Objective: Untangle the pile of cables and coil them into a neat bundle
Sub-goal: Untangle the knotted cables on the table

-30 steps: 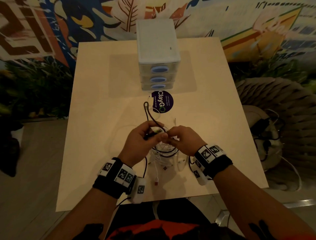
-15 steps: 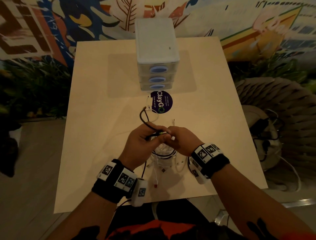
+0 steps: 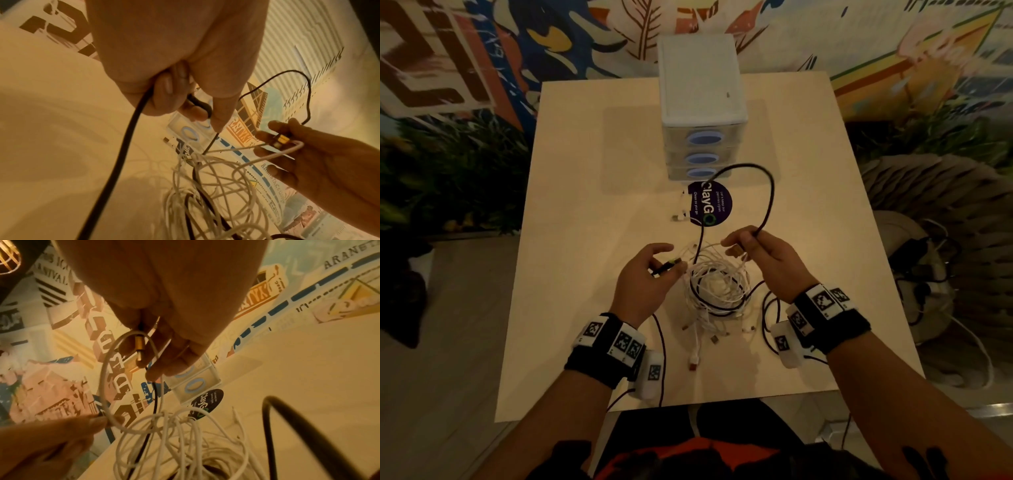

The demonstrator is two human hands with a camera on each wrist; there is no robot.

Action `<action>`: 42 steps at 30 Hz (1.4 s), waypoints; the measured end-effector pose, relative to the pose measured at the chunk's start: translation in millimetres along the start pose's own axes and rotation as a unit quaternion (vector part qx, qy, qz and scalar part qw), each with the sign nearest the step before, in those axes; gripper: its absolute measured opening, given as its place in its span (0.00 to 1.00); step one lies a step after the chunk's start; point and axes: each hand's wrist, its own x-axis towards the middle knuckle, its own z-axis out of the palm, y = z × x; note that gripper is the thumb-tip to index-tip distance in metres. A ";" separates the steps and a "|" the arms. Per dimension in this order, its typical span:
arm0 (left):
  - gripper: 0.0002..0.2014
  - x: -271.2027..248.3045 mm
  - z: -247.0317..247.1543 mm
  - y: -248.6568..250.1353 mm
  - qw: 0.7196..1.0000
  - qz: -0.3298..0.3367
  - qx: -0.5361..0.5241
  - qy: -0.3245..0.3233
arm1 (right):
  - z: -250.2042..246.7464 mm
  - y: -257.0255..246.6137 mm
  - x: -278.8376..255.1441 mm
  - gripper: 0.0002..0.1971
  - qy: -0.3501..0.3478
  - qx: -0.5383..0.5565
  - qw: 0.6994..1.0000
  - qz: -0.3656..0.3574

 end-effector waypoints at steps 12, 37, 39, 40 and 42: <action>0.32 2.3 34.9 -3.2 0.992 -0.004 0.078 -0.101 | 0.9 -4.1 -3.1 0.20 0.048 0.030 0.998 0.015; 0.14 -4.8 21.0 -35.4 0.982 -0.155 -0.049 -0.097 | -5.4 9.4 3.5 0.27 0.113 -0.257 0.956 0.087; 0.14 -6.7 18.6 -36.2 0.980 -0.139 -0.081 -0.114 | 10.8 -9.4 -6.2 0.09 0.033 -0.293 0.955 0.040; 0.13 -8.1 17.5 -36.5 0.981 -0.127 -0.093 -0.117 | 21.5 -14.8 -10.1 0.05 -0.044 -0.325 0.944 0.039; 0.13 -10.5 15.6 -36.5 0.983 -0.101 -0.097 -0.117 | 44.2 -12.8 -14.7 0.09 -0.172 -0.396 0.900 0.064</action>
